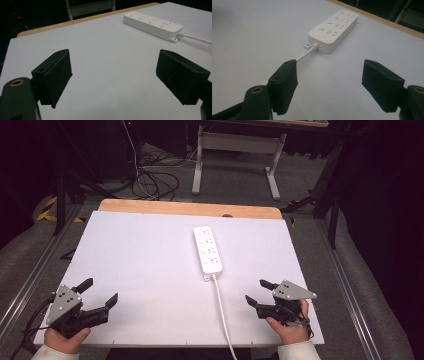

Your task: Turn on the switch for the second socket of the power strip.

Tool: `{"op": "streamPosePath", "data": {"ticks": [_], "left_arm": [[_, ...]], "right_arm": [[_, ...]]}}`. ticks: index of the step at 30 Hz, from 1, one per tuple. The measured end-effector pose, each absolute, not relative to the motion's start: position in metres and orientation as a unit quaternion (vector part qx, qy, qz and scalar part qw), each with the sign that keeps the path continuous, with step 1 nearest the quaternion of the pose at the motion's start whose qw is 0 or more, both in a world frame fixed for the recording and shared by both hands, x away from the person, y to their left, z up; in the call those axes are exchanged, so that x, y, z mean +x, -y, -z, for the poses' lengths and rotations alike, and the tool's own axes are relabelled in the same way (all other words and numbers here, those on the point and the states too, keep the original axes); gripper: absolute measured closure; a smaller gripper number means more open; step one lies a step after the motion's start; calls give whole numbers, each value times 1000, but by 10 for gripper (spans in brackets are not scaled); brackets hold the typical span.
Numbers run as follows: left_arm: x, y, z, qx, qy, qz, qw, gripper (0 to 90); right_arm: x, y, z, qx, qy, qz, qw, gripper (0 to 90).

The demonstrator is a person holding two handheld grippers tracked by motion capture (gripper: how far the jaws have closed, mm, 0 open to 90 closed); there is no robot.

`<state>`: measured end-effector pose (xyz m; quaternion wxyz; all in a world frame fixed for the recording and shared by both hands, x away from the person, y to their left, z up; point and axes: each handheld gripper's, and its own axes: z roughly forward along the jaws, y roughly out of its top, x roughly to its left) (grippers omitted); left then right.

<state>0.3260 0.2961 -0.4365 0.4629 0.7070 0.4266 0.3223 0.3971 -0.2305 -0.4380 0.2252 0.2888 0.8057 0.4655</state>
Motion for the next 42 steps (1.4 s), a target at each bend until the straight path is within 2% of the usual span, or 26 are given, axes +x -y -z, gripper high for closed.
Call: {"op": "streamPosePath", "data": {"ticks": [17,30,42], "left_arm": [[325,-295,436,706,-428,-332,457,137],[326,-294,437,707,-433,-331,452,138],[327,-294,437,707,-435,-331,450,141]], "right_arm": [[405,227,422,280,-821,-451,211,378],[420,216,393,293,-822,-446,199,398],[440,202,375,281,-829,-436,208,397]]}}
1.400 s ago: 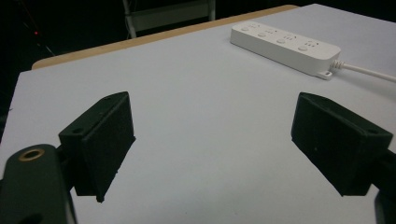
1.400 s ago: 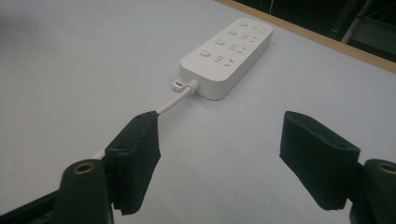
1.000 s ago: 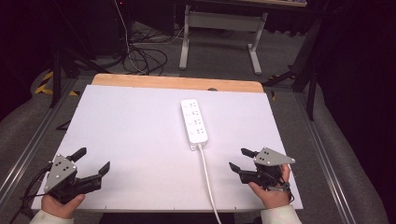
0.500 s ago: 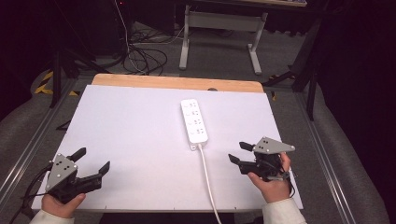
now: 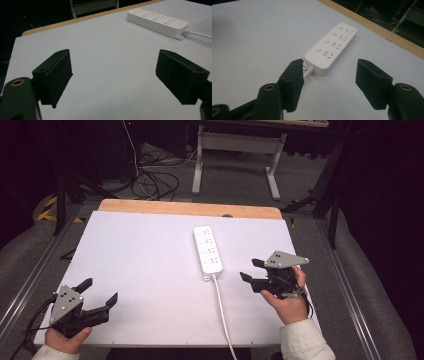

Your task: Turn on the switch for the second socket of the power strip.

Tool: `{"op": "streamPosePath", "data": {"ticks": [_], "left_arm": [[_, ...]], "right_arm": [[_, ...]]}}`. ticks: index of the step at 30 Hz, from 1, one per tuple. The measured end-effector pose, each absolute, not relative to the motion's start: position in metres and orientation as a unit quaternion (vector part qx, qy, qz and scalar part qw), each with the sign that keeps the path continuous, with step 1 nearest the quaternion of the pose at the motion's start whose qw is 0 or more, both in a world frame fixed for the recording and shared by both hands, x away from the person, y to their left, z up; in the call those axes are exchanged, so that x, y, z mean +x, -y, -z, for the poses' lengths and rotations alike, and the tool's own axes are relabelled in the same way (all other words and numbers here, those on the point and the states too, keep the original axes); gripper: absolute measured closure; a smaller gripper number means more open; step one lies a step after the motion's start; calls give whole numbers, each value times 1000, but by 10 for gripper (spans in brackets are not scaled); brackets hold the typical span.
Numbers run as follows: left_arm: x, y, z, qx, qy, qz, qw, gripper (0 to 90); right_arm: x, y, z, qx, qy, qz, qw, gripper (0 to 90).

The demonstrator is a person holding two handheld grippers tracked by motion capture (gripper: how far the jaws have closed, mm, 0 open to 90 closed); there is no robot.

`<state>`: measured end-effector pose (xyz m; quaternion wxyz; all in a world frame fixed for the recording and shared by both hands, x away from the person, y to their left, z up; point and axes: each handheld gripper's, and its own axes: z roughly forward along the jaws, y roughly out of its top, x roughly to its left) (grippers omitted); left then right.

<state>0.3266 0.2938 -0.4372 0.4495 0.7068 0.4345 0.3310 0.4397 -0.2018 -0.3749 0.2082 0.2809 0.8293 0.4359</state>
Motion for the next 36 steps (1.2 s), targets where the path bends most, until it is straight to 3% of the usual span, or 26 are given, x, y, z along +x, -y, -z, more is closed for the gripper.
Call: {"op": "streamPosePath", "data": {"ticks": [11,18,21,22,26,28,33,36], "left_arm": [[327,-293,437,709,-434,-328,448,150],[327,-293,437,711,-434,-325,447,154],[328,-293,437,713,-434,-326,444,154],[328,-292,438,713,-433,-326,444,154],[327,-293,438,714,-432,-328,443,154],[328,-293,438,713,-433,-328,444,154],[327,-293,438,713,-433,-328,443,154],[328,-293,438,713,-432,-329,443,154]], "right_arm": [[452,192,368,278,-839,-417,211,402],[454,186,369,264,-842,-417,217,585],[457,185,369,268,-839,-422,215,585],[460,184,370,279,-832,-433,204,658],[468,179,369,279,-826,-453,187,765],[470,178,369,280,-826,-453,184,769],[485,170,371,283,-826,-457,168,893],[489,167,371,283,-826,-457,168,900]]}}
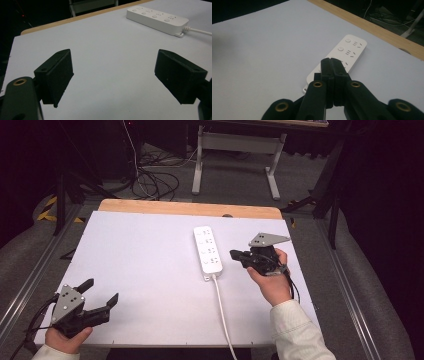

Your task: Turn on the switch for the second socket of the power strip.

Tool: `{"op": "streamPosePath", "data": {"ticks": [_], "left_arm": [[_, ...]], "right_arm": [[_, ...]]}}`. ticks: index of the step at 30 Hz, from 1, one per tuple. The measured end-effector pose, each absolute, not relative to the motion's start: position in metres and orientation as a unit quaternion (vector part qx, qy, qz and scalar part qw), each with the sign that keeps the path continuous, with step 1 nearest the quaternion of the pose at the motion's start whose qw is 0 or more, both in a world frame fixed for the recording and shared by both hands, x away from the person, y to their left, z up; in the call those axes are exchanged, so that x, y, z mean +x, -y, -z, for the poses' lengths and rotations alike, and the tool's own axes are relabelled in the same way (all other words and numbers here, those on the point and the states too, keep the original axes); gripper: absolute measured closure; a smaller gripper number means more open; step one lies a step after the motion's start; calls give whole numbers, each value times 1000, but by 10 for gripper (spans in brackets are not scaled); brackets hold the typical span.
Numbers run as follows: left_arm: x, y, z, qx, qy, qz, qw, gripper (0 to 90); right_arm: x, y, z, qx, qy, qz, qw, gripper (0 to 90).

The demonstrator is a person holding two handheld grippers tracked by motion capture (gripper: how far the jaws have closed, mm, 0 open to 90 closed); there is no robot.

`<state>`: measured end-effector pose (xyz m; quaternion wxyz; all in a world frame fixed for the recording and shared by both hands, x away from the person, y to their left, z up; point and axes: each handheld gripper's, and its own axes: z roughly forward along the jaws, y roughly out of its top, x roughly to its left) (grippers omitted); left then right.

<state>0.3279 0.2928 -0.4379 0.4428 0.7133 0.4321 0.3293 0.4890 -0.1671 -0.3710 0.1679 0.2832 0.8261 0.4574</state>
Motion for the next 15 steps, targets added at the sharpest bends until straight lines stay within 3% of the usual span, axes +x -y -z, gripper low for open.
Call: {"op": "streamPosePath", "data": {"ticks": [15], "left_arm": [[328,-293,438,715,-431,-327,443,154]], "right_arm": [[523,133,382,269,-837,-445,172,900]]}}
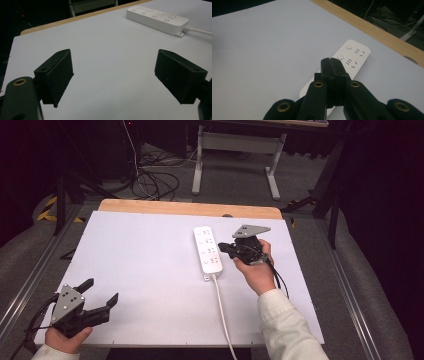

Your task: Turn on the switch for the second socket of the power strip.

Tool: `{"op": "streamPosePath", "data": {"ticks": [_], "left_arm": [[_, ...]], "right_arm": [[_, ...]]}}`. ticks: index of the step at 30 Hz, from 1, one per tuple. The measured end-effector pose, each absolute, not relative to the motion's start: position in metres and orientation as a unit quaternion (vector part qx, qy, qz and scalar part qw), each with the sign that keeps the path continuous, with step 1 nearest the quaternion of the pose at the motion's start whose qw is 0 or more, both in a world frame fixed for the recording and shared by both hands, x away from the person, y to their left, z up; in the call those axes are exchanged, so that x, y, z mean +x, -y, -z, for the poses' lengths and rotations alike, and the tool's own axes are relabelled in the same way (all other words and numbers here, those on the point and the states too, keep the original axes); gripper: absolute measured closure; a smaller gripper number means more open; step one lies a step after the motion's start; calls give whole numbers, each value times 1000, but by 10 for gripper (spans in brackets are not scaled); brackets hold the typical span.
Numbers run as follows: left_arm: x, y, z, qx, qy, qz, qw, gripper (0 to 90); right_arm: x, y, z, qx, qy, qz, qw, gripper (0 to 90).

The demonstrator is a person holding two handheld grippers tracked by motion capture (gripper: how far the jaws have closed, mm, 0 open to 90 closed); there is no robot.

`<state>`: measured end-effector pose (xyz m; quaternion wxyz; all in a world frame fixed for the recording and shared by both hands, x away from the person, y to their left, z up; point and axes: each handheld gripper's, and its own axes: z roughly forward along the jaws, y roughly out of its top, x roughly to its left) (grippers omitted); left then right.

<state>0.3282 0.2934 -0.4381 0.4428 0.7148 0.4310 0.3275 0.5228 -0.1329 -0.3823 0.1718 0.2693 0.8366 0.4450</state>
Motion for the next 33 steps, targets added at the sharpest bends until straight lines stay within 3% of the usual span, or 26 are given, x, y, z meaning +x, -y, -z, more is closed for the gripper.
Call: {"op": "streamPosePath", "data": {"ticks": [33], "left_arm": [[329,-294,438,713,-434,-329,443,154]], "right_arm": [[568,89,437,297,-845,-411,168,900]]}}
